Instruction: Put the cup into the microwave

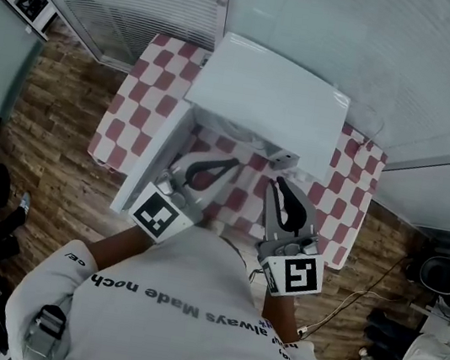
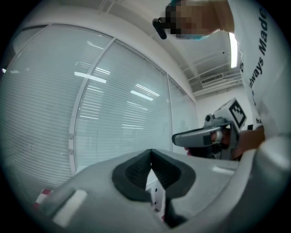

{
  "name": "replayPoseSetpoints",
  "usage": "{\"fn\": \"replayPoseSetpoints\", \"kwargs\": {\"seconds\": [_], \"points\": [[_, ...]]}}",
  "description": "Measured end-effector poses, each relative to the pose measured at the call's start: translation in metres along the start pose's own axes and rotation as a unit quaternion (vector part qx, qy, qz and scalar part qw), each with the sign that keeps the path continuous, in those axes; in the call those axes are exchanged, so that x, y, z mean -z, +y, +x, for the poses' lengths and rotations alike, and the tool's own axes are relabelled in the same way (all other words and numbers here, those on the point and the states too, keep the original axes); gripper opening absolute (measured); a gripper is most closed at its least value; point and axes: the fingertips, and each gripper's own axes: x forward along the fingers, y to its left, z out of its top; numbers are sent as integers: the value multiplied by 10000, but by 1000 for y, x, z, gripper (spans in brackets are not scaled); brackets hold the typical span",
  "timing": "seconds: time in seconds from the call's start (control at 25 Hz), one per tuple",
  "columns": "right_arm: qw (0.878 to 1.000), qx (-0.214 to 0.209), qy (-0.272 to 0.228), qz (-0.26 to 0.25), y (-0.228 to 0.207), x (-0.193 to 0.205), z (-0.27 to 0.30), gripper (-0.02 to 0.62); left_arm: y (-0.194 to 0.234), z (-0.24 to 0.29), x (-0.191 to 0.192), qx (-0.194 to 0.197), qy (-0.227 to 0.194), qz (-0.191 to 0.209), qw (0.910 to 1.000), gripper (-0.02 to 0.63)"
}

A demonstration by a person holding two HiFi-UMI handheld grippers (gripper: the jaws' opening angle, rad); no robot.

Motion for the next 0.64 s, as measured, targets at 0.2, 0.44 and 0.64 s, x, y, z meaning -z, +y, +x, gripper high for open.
{"fn": "replayPoseSetpoints", "kwargs": {"seconds": [0.2, 0.44, 0.64], "points": [[10000, 74, -50, -14, -5, -3, -2, 49, 5, -2, -1, -50, -29, -12, 10000, 5], [9998, 119, -24, -161, -2, -2, -2, 48, 9, -6, -3, -92, -69, -18, 9999, 5], [9999, 91, -43, -127, -1, -2, 0, 46, 14, -5, -2, -97, -74, -67, 9999, 5]]}}
